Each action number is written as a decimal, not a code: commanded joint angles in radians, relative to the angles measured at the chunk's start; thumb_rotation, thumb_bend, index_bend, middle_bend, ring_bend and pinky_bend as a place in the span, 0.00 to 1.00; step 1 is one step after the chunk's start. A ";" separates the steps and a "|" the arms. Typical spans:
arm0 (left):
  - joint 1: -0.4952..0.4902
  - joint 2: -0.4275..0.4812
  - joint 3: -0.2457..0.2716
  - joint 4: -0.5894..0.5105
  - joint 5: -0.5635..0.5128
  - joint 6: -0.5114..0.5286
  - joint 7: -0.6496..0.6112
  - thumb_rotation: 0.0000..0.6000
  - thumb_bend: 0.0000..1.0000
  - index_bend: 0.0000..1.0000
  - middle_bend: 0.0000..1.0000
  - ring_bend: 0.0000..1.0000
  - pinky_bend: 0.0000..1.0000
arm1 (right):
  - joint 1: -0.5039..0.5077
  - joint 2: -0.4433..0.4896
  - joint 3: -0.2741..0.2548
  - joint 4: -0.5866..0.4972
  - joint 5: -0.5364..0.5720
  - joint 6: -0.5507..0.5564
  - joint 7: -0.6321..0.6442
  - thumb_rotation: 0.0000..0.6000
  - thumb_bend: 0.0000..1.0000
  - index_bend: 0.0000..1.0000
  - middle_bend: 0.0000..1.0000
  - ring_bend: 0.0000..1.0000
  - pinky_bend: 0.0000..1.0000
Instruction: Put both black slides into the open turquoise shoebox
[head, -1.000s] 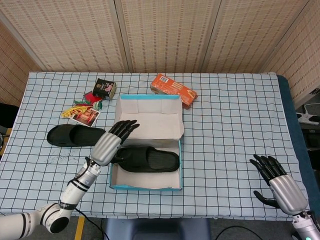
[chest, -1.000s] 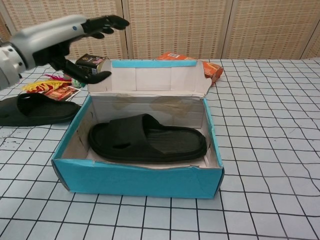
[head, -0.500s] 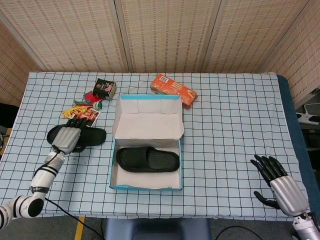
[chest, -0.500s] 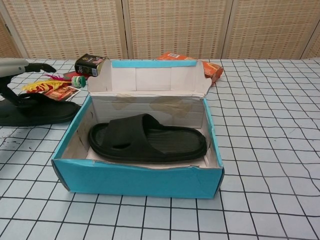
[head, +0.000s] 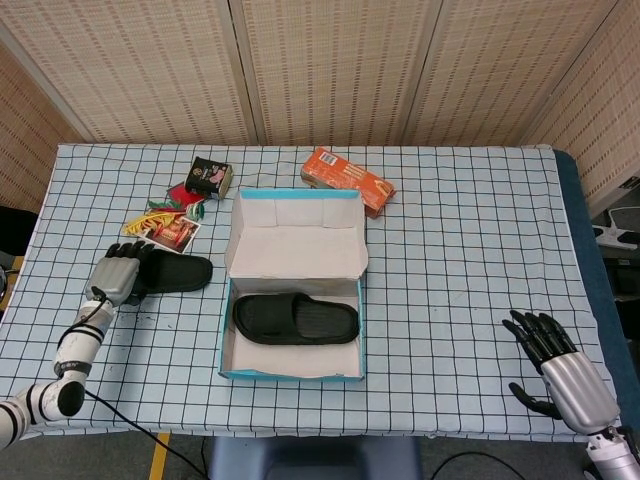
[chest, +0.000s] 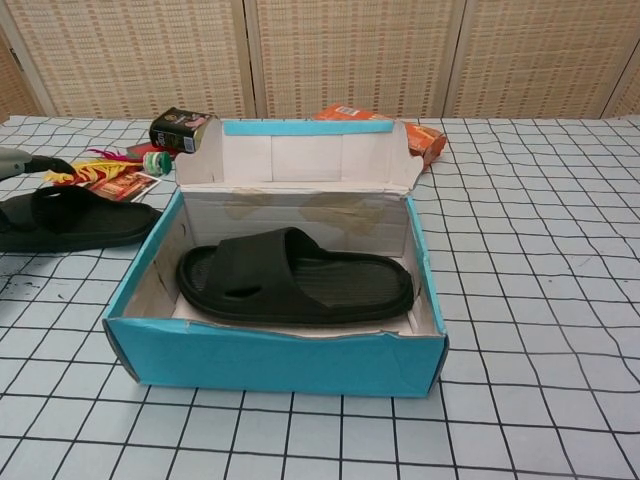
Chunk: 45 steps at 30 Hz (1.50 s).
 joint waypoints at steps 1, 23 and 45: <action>-0.002 -0.022 0.008 0.039 -0.006 -0.015 0.001 1.00 0.38 0.00 0.00 0.00 0.00 | 0.000 0.001 0.000 -0.004 0.003 -0.003 -0.005 1.00 0.17 0.00 0.00 0.00 0.00; -0.007 -0.160 0.014 0.224 0.014 -0.016 0.022 1.00 0.41 0.12 0.09 0.09 0.09 | -0.001 -0.001 0.003 -0.009 0.008 -0.011 -0.016 1.00 0.17 0.00 0.00 0.00 0.00; 0.050 -0.202 -0.032 0.304 0.168 0.120 -0.116 1.00 0.56 0.69 0.73 0.67 0.51 | -0.002 -0.002 0.001 -0.012 0.004 -0.012 -0.021 1.00 0.17 0.00 0.00 0.00 0.00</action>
